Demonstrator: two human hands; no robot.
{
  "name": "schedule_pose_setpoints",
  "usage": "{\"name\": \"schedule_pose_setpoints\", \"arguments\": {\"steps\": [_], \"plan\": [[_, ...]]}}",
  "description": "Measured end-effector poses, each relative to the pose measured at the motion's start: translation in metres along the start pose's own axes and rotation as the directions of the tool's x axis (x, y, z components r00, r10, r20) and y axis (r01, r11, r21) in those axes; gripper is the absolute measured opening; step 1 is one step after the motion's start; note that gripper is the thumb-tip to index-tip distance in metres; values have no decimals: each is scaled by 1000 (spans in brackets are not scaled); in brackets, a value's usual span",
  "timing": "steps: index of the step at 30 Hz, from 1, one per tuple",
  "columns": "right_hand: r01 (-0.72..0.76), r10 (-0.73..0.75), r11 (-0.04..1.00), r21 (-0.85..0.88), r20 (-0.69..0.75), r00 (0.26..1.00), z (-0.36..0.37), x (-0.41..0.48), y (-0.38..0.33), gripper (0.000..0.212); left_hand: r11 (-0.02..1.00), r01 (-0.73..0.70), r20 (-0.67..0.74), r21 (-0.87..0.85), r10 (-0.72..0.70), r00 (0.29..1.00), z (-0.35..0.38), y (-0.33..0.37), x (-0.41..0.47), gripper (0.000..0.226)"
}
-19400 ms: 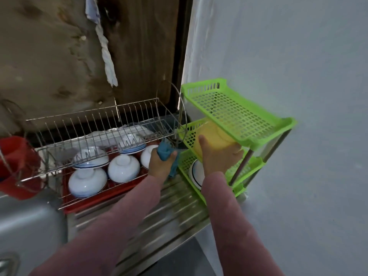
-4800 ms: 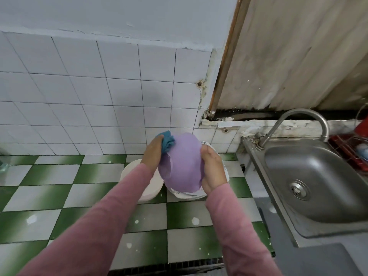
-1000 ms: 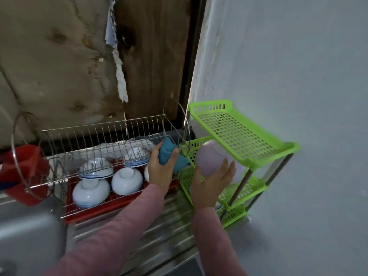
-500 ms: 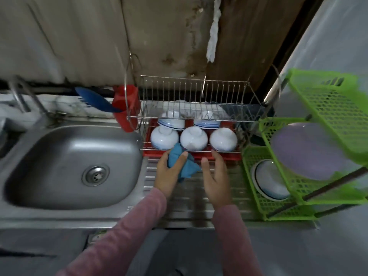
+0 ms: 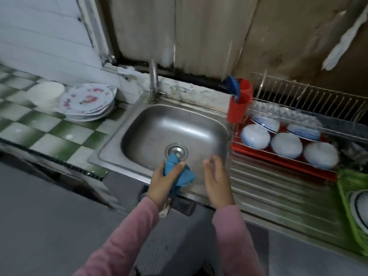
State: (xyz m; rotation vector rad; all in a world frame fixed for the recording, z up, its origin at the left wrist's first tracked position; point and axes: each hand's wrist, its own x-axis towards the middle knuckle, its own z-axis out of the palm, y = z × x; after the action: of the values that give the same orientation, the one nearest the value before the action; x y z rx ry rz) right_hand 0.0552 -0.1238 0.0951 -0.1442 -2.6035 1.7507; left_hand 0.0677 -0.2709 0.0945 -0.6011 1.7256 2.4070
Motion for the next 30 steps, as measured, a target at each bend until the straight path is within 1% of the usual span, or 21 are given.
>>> {"name": "schedule_pose_setpoints", "arguments": {"steps": [2, 3, 4, 6, 8, 12, 16, 17, 20, 22, 24, 27, 30], "plan": [[37, -35, 999, -26, 74, 997, 49, -5, -15, 32, 1000, -18, -31, -19, 17, 999, -46, 13, 0, 39], [46, -42, 999, -26, 112, 993, 74, -8, -21, 33, 999, -31, -50, -20, 30, 998, -71, 19, 0, 45], [41, -38, 999, -21, 140, 989, 97, -10, -26, 38, 999, -41, -74, -18, 40, 996, -94, 25, 0, 47], [27, -28, 1000, 8, 193, 981, 142, -17, -40, 49, 997, -71, -117, -25, 68, 991, -142, 38, 0, 40], [27, -31, 999, 18, 254, 967, 183, -22, -53, 51, 994, -103, -177, -41, 94, 980, -185, 48, -2, 36], [21, -27, 1000, 20, 363, 931, 247, -27, -81, 41, 987, -156, -320, -40, 135, 938, -258, 60, -9, 44], [27, -27, 1000, 7, 454, 891, 305, -18, -105, 22, 980, -191, -417, -52, 152, 896, -312, 74, -1, 37], [32, -30, 999, 5, 468, 883, 320, -14, -109, 24, 979, -198, -433, -51, 157, 887, -324, 77, 5, 37], [40, -24, 999, -24, 480, 877, 361, 2, -121, 41, 976, -213, -474, -44, 167, 864, -359, 92, 25, 38], [37, -14, 999, -36, 499, 867, 388, 16, -127, 40, 975, -222, -495, -32, 177, 851, -383, 104, 44, 36], [32, -10, 999, -34, 514, 857, 419, 35, -134, 38, 974, -225, -520, -35, 175, 836, -411, 118, 71, 41], [39, -14, 999, -37, 519, 855, 465, 70, -147, 43, 973, -230, -542, -34, 175, 822, -449, 143, 112, 46], [-7, 19, 1000, -26, 499, 866, 510, 107, -166, 49, 973, -228, -537, -36, 174, 825, -482, 173, 150, 38]]}}
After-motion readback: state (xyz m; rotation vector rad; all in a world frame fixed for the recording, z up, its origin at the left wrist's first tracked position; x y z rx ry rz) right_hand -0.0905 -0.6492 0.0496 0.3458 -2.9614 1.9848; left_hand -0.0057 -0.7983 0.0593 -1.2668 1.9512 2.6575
